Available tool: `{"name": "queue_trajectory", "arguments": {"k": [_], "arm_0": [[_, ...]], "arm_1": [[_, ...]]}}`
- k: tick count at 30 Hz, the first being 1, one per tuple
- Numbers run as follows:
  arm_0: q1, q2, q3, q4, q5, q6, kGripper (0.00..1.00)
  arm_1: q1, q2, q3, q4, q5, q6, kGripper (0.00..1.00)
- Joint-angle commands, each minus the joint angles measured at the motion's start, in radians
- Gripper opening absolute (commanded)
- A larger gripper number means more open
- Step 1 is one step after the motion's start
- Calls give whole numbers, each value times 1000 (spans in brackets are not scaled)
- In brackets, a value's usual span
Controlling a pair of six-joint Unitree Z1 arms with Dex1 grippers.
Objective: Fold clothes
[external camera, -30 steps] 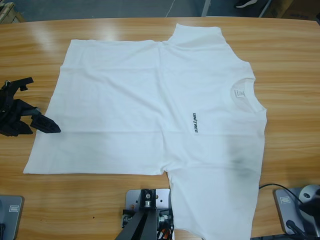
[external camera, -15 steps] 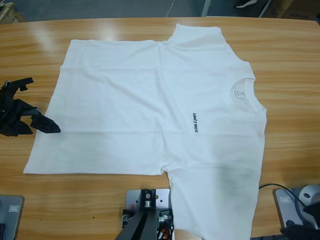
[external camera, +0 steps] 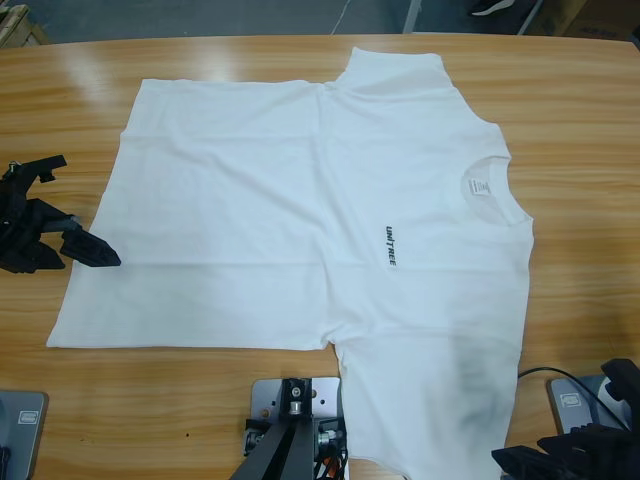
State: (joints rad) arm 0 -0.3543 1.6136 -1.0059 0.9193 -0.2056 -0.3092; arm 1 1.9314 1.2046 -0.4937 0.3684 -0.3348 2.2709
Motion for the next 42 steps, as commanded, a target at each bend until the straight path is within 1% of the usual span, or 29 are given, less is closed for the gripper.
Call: {"name": "queue_trajectory", "arguments": {"k": [1,5,9,13,18,21,25,26,29,30,33,41,42], "arm_0": [[-2,5,6,33,3,2,968],[-2,20,-6,33,3,2,968],[-6,35,-25,33,3,2,968],[-6,44,-28,35,3,2,968],[-7,56,-35,36,3,2,968],[-7,58,-37,36,3,2,968],[-8,63,-37,36,3,1,968],[-8,64,-37,36,3,0,968],[-8,67,-39,35,3,-1,968],[-8,68,-39,35,3,-1,968],[-8,71,-39,35,3,-1,968],[-8,81,-40,35,3,-1,968],[-8,80,-40,35,3,-1,968]], "arm_1": [[78,130,83,-127,-9,179,748],[170,164,81,-146,-24,328,747],[198,239,78,-223,-47,395,747],[212,291,80,-272,-49,442,747],[242,319,83,-262,-16,510,743],[244,318,85,-230,5,518,743],[244,319,95,-234,16,519,742],[244,320,100,-239,14,519,727],[244,339,127,-305,1,519,537],[244,348,133,-329,-4,519,514],[244,360,141,-354,-15,519,513],[244,339,142,-355,-20,503,511],[244,331,144,-353,-21,497,451]]}}
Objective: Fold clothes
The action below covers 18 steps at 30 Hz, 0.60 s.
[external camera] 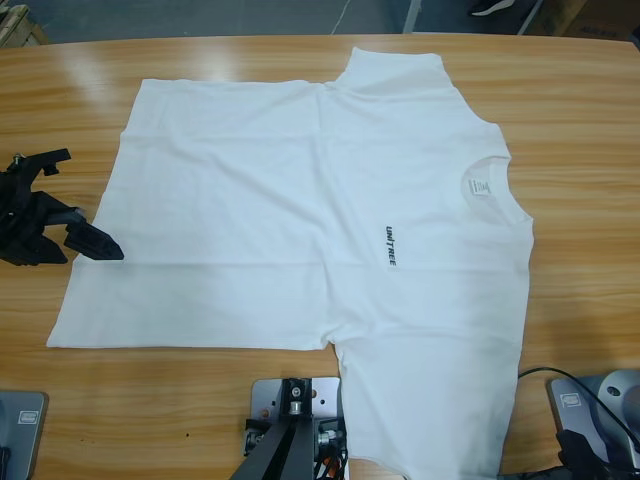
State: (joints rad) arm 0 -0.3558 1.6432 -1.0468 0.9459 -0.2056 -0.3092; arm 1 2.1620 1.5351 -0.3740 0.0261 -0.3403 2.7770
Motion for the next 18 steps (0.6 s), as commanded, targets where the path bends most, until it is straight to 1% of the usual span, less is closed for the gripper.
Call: {"name": "queue_trajectory", "arguments": {"k": [1,2,3,4,5,10,13,17,18], "arm_0": [[-6,50,1,8,3,-2,968],[-6,50,1,8,3,-2,968],[-6,50,1,8,3,-2,968],[-6,49,1,8,3,-2,968],[-6,49,1,8,3,-2,968],[-6,47,1,8,3,-1,968],[-6,47,1,8,3,-1,968],[-6,46,1,9,3,-1,968],[-6,46,2,8,3,-2,968]], "arm_1": [[13,-6,24,-6,-19,-16,295],[13,-10,24,-4,-20,-20,168],[13,-11,24,-3,-20,-22,111],[13,-12,24,-4,-20,-22,77],[13,-14,24,-2,-20,-23,0],[13,-32,23,13,-29,-31,0],[13,-68,19,50,-24,-50,0],[13,-158,-31,231,44,-73,0],[13,-174,-34,255,57,-77,0]]}}
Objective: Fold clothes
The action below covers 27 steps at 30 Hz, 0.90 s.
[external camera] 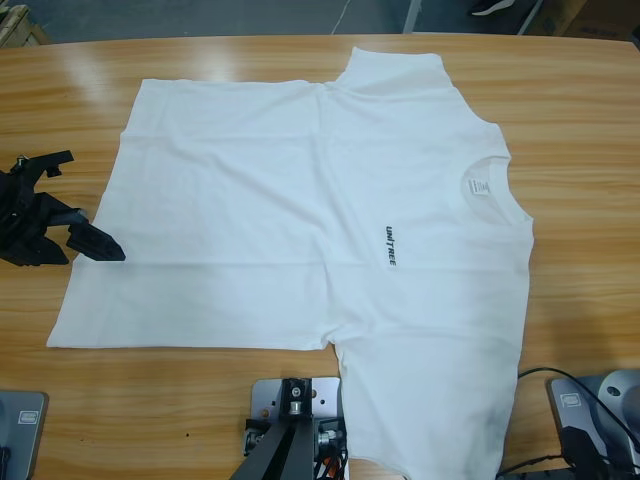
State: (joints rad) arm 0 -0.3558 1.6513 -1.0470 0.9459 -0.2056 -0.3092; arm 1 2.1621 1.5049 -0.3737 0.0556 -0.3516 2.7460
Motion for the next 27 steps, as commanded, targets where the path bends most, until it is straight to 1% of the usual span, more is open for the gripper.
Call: {"name": "queue_trajectory", "arguments": {"k": [1,4,10,11,12,13,14,15,16,17,18,19,27], "arm_0": [[-6,38,2,8,3,-2,968],[-6,38,2,8,3,-3,968],[-11,36,5,8,3,-5,968],[-11,35,5,8,3,-5,968],[-11,35,5,8,3,-5,968],[-11,35,5,8,3,-5,968],[-11,36,7,8,3,-5,968],[-11,36,6,8,3,-6,968],[-12,36,7,8,3,-7,968],[-12,36,7,8,3,-7,968],[-12,36,7,8,3,-7,968],[-12,36,7,8,3,-7,968],[-12,35,8,8,3,-7,968]], "arm_1": [[13,-152,-35,233,75,-48,0],[13,-148,-37,234,101,-49,0],[13,-136,-36,210,107,-56,0],[13,-136,-36,210,114,-59,23],[13,-134,-37,210,119,-61,129],[13,-134,-36,208,122,-62,175],[13,-134,-37,206,124,-64,182],[13,-132,-37,202,126,-65,260],[13,-128,-36,195,128,-67,306],[13,-123,-34,186,128,-69,307],[13,-119,-34,179,129,-71,335],[13,-114,-33,172,129,-71,342],[13,-71,-17,79,129,-66,336]]}}
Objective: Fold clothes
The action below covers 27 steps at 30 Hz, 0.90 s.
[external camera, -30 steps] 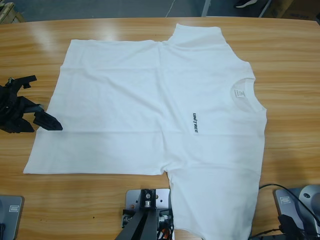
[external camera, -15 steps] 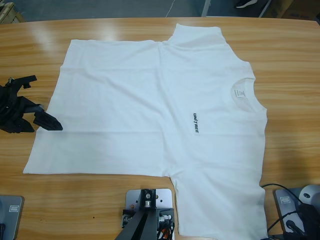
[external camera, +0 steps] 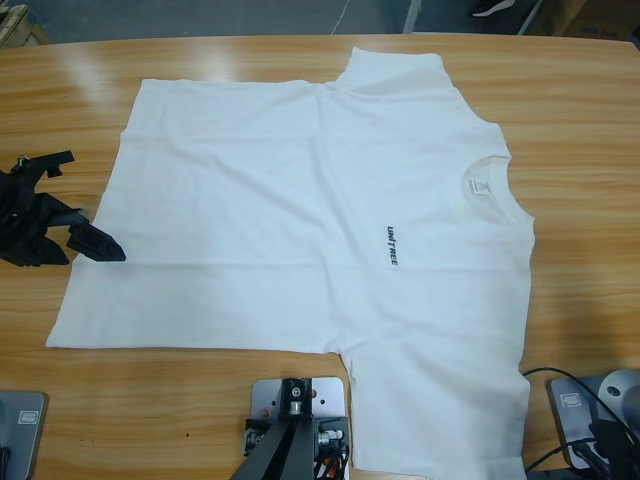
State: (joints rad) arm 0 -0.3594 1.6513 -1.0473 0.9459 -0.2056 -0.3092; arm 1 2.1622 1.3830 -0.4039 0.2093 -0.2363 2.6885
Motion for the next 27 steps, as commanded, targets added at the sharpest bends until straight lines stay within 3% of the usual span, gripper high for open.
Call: {"name": "queue_trajectory", "arguments": {"k": [1,5,11,21,27], "arm_0": [[-9,35,8,8,3,-7,968],[-9,36,7,8,3,-7,968],[-9,38,8,8,3,-7,968],[-9,38,6,8,3,-7,968],[-9,38,7,8,3,-8,968]], "arm_1": [[13,57,15,-80,14,-7,335],[13,53,20,-59,20,-1,338],[13,-40,-31,139,25,-10,338],[13,51,31,-57,26,-2,337],[13,62,50,-65,35,1,336]]}}
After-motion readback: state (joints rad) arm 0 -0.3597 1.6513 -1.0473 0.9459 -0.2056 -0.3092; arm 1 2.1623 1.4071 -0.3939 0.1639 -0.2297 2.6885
